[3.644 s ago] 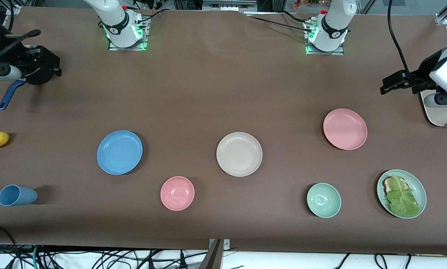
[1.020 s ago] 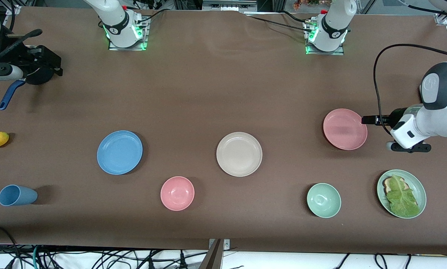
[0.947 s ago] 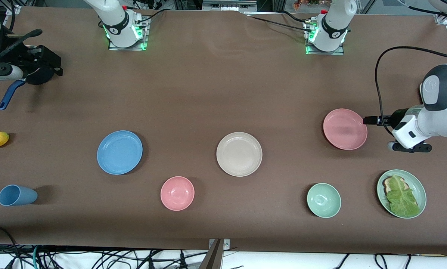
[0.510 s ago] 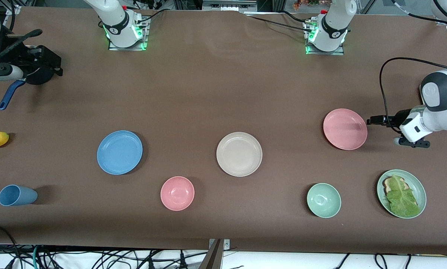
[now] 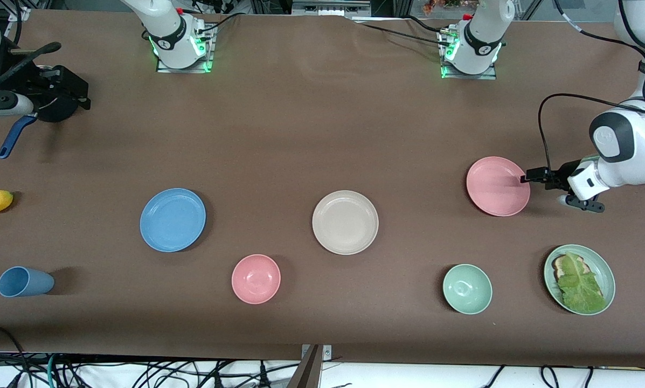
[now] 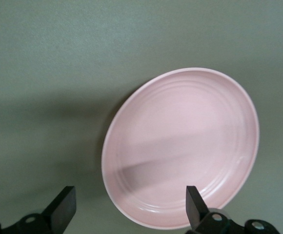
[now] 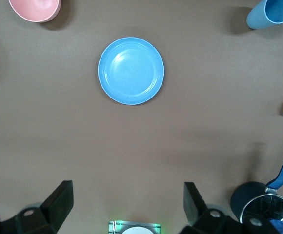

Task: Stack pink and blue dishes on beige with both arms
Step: 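Close the left gripper on the pink plate rim and lift it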

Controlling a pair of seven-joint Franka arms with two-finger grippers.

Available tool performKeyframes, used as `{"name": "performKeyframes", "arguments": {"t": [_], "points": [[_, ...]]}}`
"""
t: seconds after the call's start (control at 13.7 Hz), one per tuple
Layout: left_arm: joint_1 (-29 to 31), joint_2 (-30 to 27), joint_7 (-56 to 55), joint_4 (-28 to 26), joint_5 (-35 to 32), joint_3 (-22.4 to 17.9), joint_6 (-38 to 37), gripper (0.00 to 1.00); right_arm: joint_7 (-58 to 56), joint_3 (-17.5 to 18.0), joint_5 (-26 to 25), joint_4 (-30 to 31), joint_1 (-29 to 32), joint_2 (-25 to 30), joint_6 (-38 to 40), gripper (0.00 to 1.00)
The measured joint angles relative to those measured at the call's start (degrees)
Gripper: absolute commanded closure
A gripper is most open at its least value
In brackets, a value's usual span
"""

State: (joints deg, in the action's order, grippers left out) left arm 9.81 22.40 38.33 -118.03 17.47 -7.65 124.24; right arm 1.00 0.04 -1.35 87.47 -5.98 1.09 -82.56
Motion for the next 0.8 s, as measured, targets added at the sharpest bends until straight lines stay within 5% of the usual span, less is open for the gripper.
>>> {"name": "performKeyframes", "arguments": {"t": [0.8], "points": [[1.3,5.7,19.2,0.0,10.6,0.0,5.4,0.01,0.2,-0.1,0.0,0.0,0.1,-0.1,0.0,0.00]]}}
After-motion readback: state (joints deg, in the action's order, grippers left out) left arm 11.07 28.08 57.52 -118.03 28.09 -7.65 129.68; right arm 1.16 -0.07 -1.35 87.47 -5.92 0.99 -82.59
